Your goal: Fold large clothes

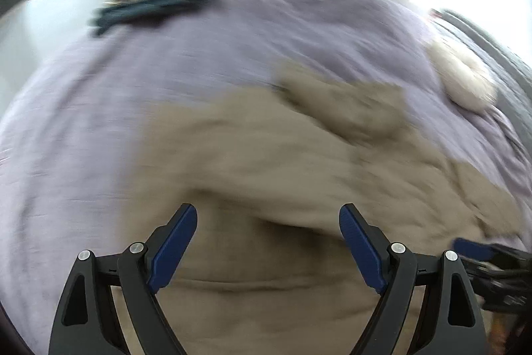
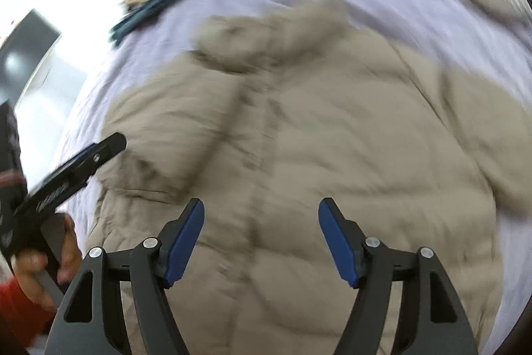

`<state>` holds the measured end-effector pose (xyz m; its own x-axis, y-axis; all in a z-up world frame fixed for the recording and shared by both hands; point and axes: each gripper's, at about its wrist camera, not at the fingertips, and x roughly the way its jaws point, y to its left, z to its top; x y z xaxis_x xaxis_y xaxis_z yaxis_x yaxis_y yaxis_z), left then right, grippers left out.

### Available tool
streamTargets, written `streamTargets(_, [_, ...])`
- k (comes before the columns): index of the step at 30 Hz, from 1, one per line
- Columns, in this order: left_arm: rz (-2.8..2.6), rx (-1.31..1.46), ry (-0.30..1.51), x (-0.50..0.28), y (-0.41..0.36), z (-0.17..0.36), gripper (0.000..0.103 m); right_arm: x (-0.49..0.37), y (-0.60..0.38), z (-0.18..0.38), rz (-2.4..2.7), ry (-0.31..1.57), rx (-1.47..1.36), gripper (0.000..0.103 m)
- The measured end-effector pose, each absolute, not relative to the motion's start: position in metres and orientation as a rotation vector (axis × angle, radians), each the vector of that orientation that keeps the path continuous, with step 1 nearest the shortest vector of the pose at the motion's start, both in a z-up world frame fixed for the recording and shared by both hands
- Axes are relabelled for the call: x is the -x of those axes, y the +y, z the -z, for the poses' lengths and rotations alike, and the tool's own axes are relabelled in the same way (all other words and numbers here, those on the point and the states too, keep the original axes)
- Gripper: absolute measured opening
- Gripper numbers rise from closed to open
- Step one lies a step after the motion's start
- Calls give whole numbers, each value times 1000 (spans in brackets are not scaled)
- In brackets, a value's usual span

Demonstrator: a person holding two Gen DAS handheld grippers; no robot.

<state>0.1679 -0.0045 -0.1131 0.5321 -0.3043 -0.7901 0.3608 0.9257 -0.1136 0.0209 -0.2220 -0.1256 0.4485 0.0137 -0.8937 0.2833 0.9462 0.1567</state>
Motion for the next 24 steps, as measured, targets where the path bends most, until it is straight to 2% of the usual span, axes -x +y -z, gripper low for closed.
streamTargets(5, [256,-38,1019,-194,47,141,88,-72,-153,129,85,1082,-29,74])
streamTargets(11, [218,-64,1067,-199,56,179,88,-120,-110,163,159,1074,308,74])
streamTargets(13, [210,-63,1079,-201,55,187,89,-123,-130,155,258,1029,257,74])
streamTargets(16, [260,-46,1080,-203,59,177,89,-113,-201,141,417,1010,-56,74])
streamTargets(19, [349,46,1054,-226,80,160,89,-92,-263,152,445,1048,-381,74])
streamTargets(21, [395,129,1099,-252,90,160,89,-80,-281,163,410,1067,-499,61])
streamTargets(23, [412,199,1153,-282,92,169,89,-77,-286,173,383,1082,-565,32])
streamTargets(24, [423,219,1167,-294,89,173,89,-75,-288,177,376,1080,-599,26])
